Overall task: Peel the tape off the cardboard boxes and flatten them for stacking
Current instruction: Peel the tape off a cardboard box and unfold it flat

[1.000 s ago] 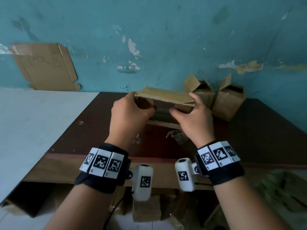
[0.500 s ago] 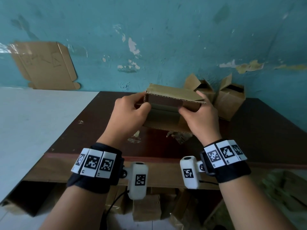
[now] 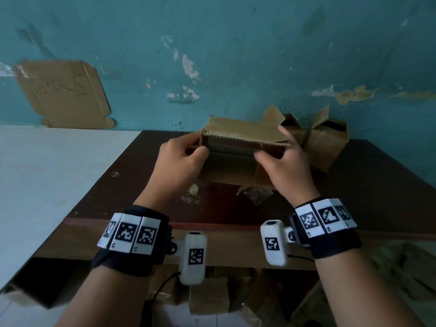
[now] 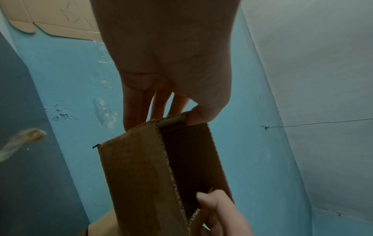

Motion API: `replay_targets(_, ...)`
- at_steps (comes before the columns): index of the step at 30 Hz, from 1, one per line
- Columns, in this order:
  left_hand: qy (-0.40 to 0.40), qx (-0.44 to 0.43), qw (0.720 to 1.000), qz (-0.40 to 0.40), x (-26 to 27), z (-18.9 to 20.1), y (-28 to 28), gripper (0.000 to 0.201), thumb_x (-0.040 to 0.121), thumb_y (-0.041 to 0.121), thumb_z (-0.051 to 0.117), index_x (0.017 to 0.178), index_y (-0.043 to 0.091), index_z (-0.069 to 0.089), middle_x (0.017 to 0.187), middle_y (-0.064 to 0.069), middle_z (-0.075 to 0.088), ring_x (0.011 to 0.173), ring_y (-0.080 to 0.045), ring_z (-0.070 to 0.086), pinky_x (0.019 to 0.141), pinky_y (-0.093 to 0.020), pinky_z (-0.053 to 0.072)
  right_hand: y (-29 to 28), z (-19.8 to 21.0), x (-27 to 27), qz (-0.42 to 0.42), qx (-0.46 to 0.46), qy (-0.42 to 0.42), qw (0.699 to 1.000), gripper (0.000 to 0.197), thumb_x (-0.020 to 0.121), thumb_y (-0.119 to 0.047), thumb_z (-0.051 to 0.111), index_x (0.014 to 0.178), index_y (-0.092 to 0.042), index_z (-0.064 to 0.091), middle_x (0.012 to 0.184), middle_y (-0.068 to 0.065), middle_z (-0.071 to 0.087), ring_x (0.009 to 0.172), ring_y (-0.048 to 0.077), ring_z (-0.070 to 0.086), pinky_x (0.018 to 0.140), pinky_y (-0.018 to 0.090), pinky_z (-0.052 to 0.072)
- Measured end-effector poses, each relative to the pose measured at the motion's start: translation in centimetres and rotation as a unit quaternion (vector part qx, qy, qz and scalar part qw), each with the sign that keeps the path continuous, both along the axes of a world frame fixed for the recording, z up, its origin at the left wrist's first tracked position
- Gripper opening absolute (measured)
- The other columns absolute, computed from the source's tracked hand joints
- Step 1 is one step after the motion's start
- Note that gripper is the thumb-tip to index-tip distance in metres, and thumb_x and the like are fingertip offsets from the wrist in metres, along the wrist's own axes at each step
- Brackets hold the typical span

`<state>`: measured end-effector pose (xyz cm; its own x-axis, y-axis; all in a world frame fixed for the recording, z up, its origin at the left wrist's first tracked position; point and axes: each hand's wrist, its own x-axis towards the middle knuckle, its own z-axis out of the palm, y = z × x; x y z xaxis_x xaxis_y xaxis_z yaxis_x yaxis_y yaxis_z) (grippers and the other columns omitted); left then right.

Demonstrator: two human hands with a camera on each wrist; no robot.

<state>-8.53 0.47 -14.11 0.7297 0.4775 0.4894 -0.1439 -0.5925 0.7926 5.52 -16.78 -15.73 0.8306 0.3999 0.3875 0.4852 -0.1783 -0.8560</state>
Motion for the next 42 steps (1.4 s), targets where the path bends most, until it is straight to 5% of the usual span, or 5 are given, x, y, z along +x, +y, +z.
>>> replay_targets(15,-0.02,-0.075,0.995,-0.07,-0.8,0.1,1.7,0.042,0.083,0.007,0.045,0.103,0.026,0.076,0.095,-0.011,0.073,0.088,-0.034,0.065,0.073,-0.037,0.047,-1.7,0.9,-0.2,0.199,0.048,0.037,0.978,0.09,0.074,-0.031,0.064,0.157,-0.03,0.029,0.159,-0.006,0.04,0.145,0.006,0.038,0.123,0.039,0.029)
replay_targets(21,-0.037,-0.123,0.992,-0.003,-0.3,-0.3,2.7,0.036,0.098,0.042,0.044,0.11,0.02,0.07,0.105,0.0,0.072,0.098,-0.019,0.066,0.085,-0.041,0.051,-1.4,0.8,0.3,0.209,0.2,0.128,0.949,0.052,0.084,-0.03,0.054,0.135,-0.019,0.056,0.134,0.001,0.064,0.121,0.016,0.062,0.102,0.035,0.05)
replay_targets(26,-0.084,-0.086,0.993,-0.009,0.1,-0.7,2.2,0.033,0.098,-0.002,0.058,0.123,0.02,0.054,0.118,-0.002,0.07,0.102,-0.008,0.067,0.086,-0.025,0.053,-1.0,1.3,0.7,0.091,0.181,0.072,0.977,0.047,0.084,-0.037,0.058,0.127,-0.018,0.061,0.126,-0.001,0.066,0.114,0.001,0.063,0.091,0.016,0.048)
replay_targets(34,-0.109,0.194,0.973,0.069,1.0,-1.9,2.2,0.066,0.069,-0.025,0.051,0.12,0.013,0.071,0.102,0.015,0.061,0.093,-0.007,0.06,0.079,-0.006,0.04,-1.0,1.3,0.1,0.133,0.357,0.225,0.897,0.055,0.092,-0.058,0.045,0.122,-0.012,0.055,0.116,0.012,0.057,0.115,0.032,0.059,0.098,0.056,0.054)
replay_targets(42,-0.047,-0.065,0.996,-0.043,0.4,-1.1,1.3,0.037,0.11,0.012,0.038,0.134,0.01,0.066,0.108,0.009,0.074,0.104,-0.002,0.069,0.086,-0.015,0.048,-0.9,1.8,-0.4,0.088,0.261,0.222,0.935,0.073,0.075,-0.052,0.082,0.135,-0.02,0.055,0.133,0.005,0.065,0.119,0.025,0.065,0.094,0.056,0.058)
